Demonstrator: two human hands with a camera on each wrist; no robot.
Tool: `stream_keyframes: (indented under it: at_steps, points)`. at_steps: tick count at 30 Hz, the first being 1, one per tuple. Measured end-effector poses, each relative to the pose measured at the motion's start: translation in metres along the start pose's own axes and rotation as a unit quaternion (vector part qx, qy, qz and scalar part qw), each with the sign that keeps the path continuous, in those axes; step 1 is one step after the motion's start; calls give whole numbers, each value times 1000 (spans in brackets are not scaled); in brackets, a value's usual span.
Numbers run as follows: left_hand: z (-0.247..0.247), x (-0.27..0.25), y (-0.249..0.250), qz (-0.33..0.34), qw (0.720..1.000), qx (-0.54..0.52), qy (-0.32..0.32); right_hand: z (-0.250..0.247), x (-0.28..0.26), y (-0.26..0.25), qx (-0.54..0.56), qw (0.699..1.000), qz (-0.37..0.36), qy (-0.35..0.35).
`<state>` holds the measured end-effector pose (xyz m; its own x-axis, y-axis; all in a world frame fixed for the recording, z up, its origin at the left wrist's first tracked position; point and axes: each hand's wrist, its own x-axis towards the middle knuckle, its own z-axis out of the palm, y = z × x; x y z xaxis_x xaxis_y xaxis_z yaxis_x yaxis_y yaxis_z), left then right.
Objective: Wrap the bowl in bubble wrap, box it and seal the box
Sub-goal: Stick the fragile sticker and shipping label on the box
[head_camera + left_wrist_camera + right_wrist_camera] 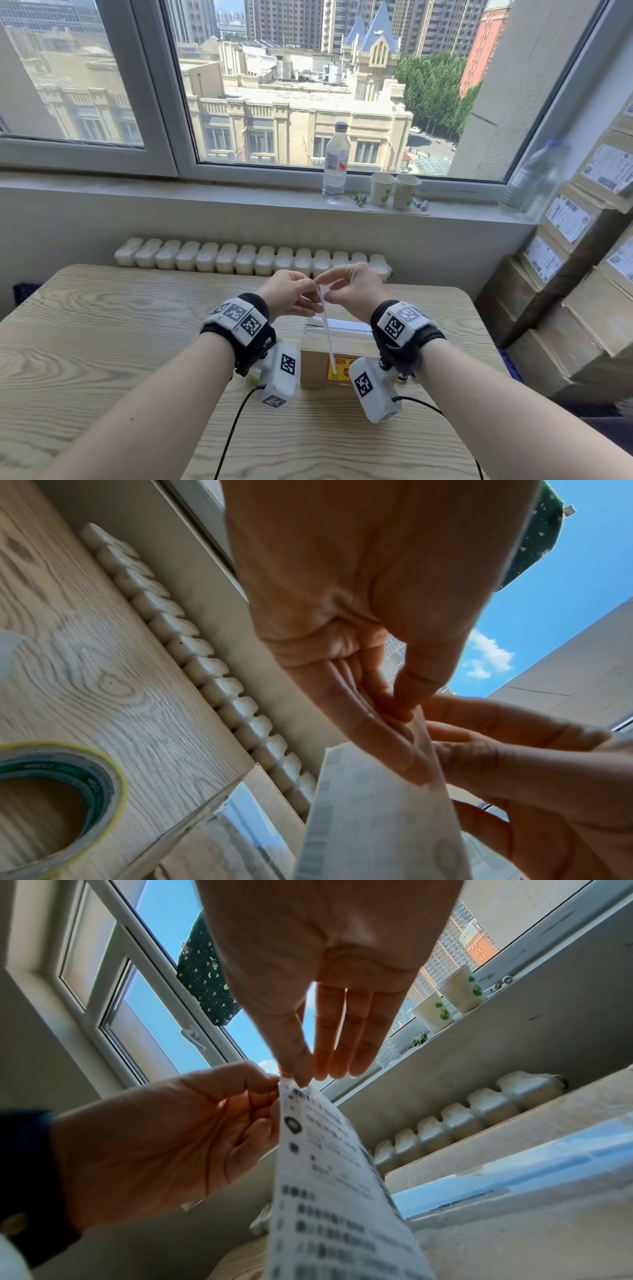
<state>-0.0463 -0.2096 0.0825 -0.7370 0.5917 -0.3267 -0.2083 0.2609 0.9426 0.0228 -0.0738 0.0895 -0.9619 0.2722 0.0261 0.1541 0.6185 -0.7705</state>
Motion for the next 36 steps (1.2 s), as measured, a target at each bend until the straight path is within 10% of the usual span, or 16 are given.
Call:
stream_keyframes:
  at_steps: [22,36]
  points:
    - [-4,-2,-2,-19,999,-28,-1,5,4,3,40,999,-9,35]
    - [-42,10,-25,-109,976,-24,188,-3,9,16,155,981,85,76]
